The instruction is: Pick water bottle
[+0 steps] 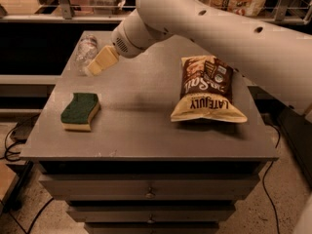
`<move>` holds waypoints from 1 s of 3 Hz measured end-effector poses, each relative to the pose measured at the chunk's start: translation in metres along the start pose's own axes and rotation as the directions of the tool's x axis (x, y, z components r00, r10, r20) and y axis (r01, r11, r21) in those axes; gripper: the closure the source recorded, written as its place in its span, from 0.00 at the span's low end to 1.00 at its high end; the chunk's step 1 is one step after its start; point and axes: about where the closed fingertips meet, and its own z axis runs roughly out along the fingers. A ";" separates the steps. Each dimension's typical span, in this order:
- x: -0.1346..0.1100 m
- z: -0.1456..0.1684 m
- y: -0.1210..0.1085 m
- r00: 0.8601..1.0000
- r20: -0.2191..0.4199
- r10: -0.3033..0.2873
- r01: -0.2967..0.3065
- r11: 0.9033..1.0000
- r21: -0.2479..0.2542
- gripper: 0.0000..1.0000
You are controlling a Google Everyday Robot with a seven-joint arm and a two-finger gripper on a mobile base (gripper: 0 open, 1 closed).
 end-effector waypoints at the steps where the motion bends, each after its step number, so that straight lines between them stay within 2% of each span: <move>1: 0.000 0.000 0.000 1.000 0.000 0.000 0.000 1.000 0.000 0.00; 2: -0.002 0.008 0.001 0.998 0.049 0.041 -0.040 0.999 -0.010 0.00; 3: -0.015 0.033 0.005 0.987 0.130 0.092 -0.090 0.996 -0.023 0.00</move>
Offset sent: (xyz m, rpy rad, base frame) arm 0.0123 0.0133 -0.0112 0.1861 0.0159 -0.0530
